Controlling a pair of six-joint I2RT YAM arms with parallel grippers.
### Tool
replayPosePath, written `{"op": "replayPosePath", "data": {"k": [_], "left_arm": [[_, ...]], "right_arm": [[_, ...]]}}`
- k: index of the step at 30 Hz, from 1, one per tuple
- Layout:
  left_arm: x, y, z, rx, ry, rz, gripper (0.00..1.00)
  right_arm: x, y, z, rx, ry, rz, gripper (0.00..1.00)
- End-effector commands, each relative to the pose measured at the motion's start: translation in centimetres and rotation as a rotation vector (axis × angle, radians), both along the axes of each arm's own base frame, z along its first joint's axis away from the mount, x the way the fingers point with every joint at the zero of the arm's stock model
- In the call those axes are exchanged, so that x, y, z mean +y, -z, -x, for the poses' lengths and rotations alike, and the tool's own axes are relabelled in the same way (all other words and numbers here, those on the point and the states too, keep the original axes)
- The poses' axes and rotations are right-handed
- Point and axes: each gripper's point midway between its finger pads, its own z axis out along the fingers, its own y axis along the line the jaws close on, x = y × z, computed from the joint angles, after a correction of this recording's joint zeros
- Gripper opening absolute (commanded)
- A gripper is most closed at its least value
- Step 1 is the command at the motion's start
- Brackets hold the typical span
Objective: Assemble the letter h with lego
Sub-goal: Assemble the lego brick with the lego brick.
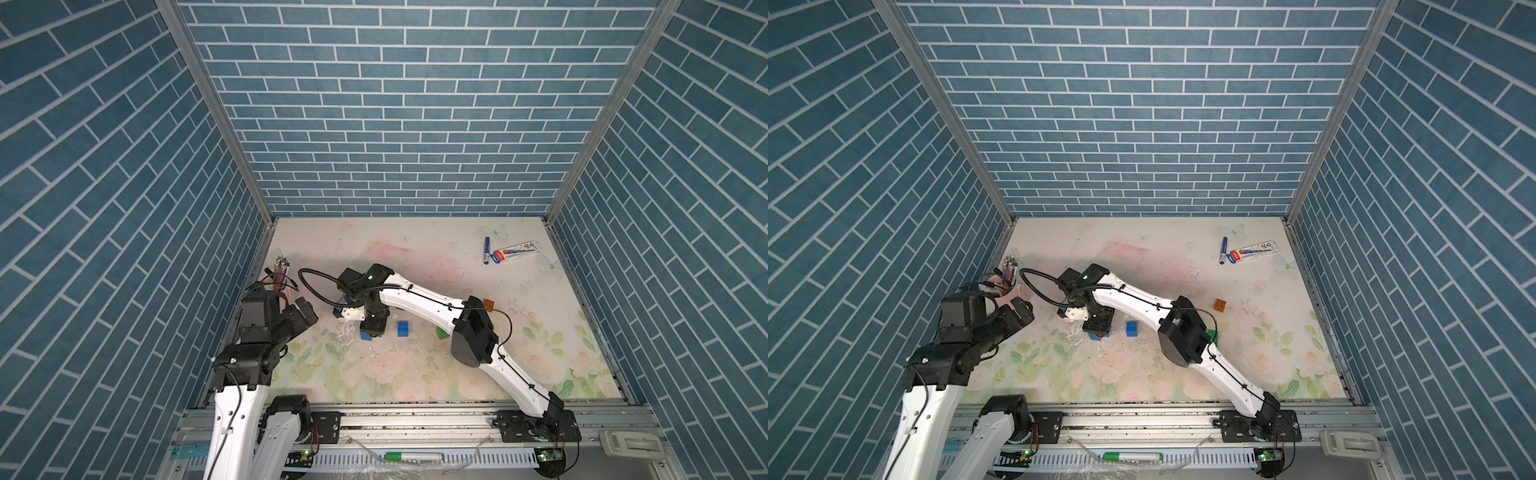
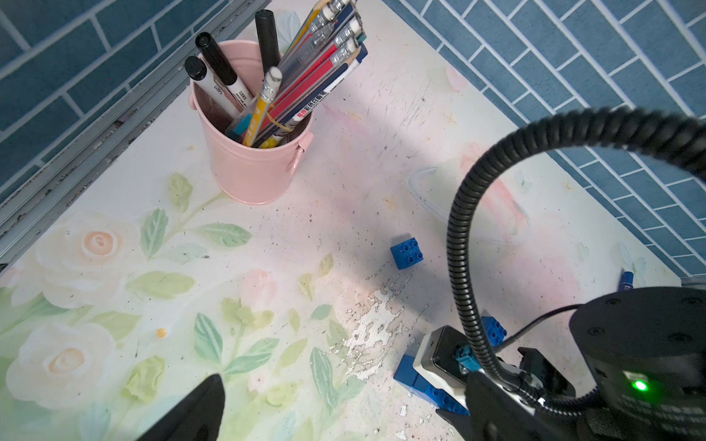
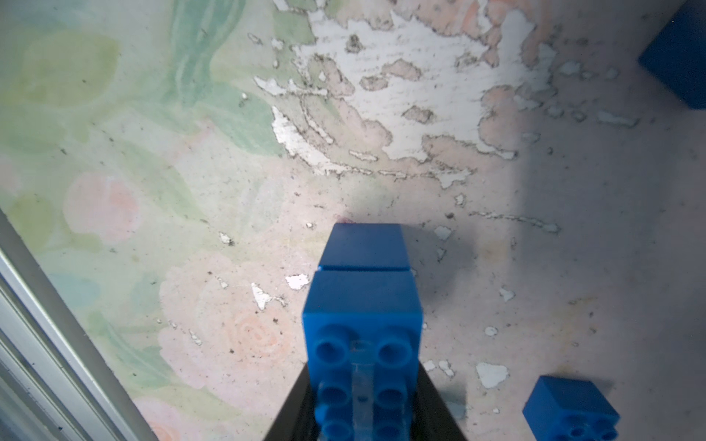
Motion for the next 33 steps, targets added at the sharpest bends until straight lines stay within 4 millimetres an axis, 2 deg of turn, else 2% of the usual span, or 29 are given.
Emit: {"op": "replayPosePath", "data": {"k": [1, 13, 24, 33], "left_arm": [[0.0, 0.1, 0.0, -0.005, -0.001, 0.003, 0.99], [-0.1, 0.2, -0.1, -0.003, 0.001, 0.007, 0.99], [-0.1, 0.3, -0.1, -0.003, 0.003, 0.010, 0.99], [-0.2, 0.3, -0.1, -0.003, 0.008, 0.014, 0.99]], "right_arm": [[-1.8, 1.8, 0.2, 0.003, -0.042, 0.105, 0.00], [-3.6, 0.5, 0.8, 0.012, -0.032, 0.149, 0.00], [-3.6, -1.3, 1.3, 0.027, -0.029, 0.124, 0.00], [-4.1, 0.7, 1.6, 0.058, -0.034, 0.172, 0.00]]}}
